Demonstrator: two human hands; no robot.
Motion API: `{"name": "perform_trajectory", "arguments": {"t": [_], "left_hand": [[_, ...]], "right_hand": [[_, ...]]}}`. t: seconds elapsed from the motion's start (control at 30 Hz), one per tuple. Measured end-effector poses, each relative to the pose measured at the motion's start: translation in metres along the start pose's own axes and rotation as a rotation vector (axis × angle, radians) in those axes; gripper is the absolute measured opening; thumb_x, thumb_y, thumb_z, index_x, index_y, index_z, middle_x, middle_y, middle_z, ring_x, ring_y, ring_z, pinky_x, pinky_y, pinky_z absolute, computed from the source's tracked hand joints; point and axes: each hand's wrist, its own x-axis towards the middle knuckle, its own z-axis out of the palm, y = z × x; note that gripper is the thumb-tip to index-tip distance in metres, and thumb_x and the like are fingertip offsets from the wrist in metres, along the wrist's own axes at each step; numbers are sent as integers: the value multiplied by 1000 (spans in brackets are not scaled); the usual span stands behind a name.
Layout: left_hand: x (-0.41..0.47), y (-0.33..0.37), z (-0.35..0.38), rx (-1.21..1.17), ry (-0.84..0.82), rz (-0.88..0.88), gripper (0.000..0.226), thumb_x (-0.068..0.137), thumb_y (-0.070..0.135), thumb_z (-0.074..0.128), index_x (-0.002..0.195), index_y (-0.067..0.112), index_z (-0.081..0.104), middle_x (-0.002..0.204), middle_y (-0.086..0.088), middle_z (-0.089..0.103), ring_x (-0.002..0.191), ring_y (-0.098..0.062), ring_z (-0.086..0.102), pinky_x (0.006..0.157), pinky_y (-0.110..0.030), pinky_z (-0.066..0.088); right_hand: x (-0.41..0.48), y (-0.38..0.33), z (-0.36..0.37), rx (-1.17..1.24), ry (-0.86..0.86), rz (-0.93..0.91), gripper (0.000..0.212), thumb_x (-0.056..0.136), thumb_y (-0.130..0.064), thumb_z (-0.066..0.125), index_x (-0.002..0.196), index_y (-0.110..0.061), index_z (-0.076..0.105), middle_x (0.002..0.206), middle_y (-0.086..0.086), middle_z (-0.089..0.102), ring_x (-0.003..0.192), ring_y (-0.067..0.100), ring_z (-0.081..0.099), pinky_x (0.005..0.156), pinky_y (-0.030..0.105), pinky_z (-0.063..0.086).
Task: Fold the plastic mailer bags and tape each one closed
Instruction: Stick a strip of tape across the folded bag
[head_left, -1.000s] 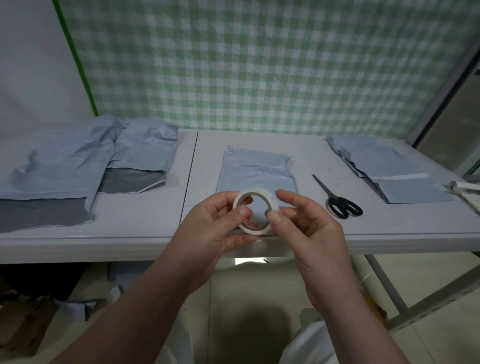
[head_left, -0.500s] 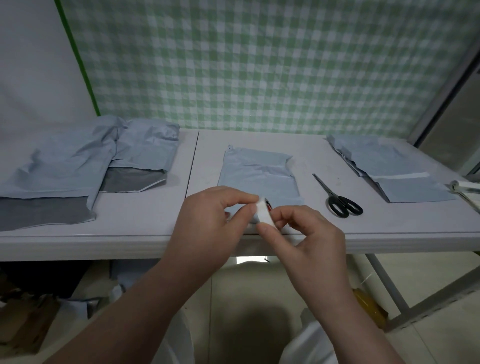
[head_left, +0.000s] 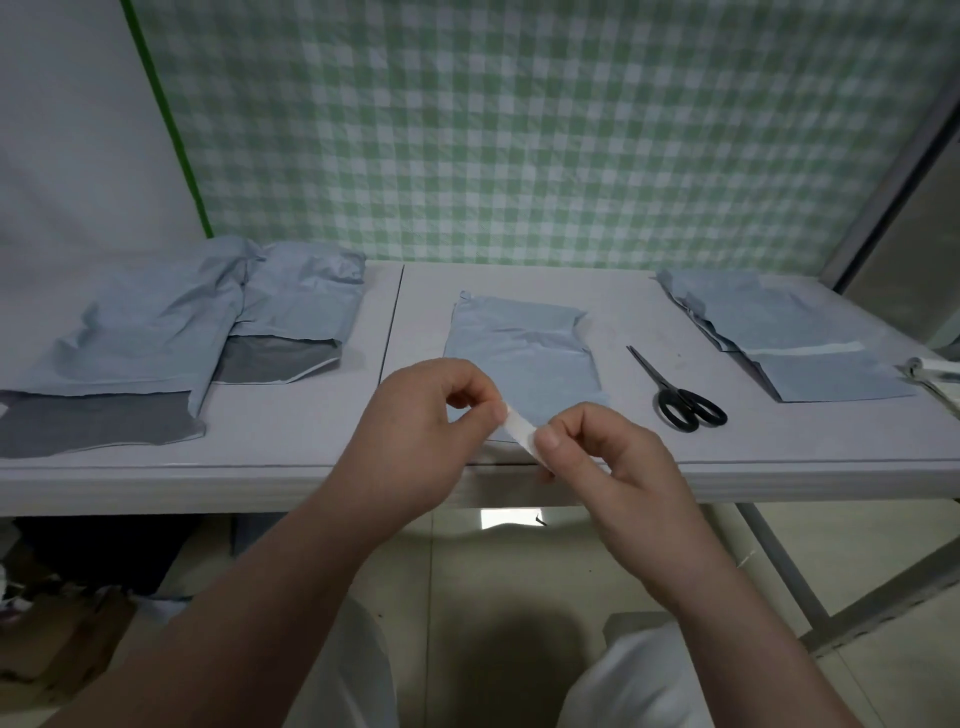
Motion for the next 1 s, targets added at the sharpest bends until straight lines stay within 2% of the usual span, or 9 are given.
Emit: {"name": "perform_trajectory", "arguments": {"t": [0.1, 0.2, 0.27, 0.43, 0.53, 0.6, 0.7, 0.87, 1.0], "left_hand": [[3, 0, -2, -100, 19, -93, 22, 85, 14, 65, 67, 27, 64, 69, 13, 61, 68, 3, 54, 64, -5, 37], [11, 5, -3, -203, 81, -162, 17, 86, 14, 64, 70, 19, 66, 66, 6, 56, 54, 0, 45, 51, -7, 35], [20, 9, -3, -242, 116, -189, 19, 87, 13, 63, 69, 17, 64, 61, 3, 51, 46, 0, 40, 44, -9, 32], [44, 8, -10, -244, 185, -202, 21, 89, 13, 61, 68, 16, 62, 52, 4, 42, 35, -1, 35, 37, -11, 26], [56, -3, -15, -220, 191, -238, 22, 89, 13, 61, 68, 17, 61, 54, 2, 42, 32, -1, 34, 36, -10, 26], [64, -13, -16, -221, 160, -287, 21, 89, 12, 60, 68, 14, 60, 54, 0, 42, 29, -2, 33, 33, -11, 24], [73, -31, -18, -229, 101, -355, 18, 87, 11, 62, 69, 11, 60, 58, -5, 46, 28, -1, 32, 33, -11, 25], [91, -60, -12, -246, 69, -372, 19, 84, 20, 67, 67, 13, 64, 72, -11, 53, 59, -15, 44, 45, -16, 32], [92, -76, -2, -152, 19, -326, 23, 82, 24, 69, 64, 11, 66, 53, -1, 52, 43, -6, 41, 42, -17, 32]], "right_hand": [[7, -2, -8, -6, -35, 7, 24, 89, -35, 62, 72, -18, 61, 67, -9, 59, 69, 4, 53, 63, 14, 39], [22, -8, -17, -144, 10, -24, 33, 77, -55, 58, 70, -22, 63, 69, -5, 60, 73, 12, 53, 67, 27, 40], [33, -16, -22, -196, 31, -38, 36, 78, -56, 59, 68, -21, 63, 70, -2, 63, 70, 17, 55, 63, 27, 39], [62, -20, -29, -329, 90, 33, 38, 76, -56, 64, 58, -22, 61, 73, -2, 70, 83, 16, 61, 66, 30, 43], [81, -14, -28, -363, 86, 89, 44, 76, -56, 66, 53, -19, 57, 67, -5, 68, 70, 12, 62, 65, 32, 44], [92, -8, -25, -284, 77, 133, 51, 79, -53, 65, 59, -7, 55, 60, -4, 56, 59, 9, 50, 59, 27, 38], [103, 4, -19, -6, 32, 191, 49, 85, -47, 61, 66, -3, 53, 63, 0, 50, 65, 11, 45, 67, 27, 34], [119, 21, -7, 247, 12, 165, 50, 79, -45, 60, 71, 3, 51, 66, 1, 46, 75, 19, 41, 80, 34, 30], [123, 38, -2, 197, 44, 167, 41, 83, -37, 64, 64, -3, 50, 65, 4, 47, 68, 17, 43, 72, 33, 31]]}}
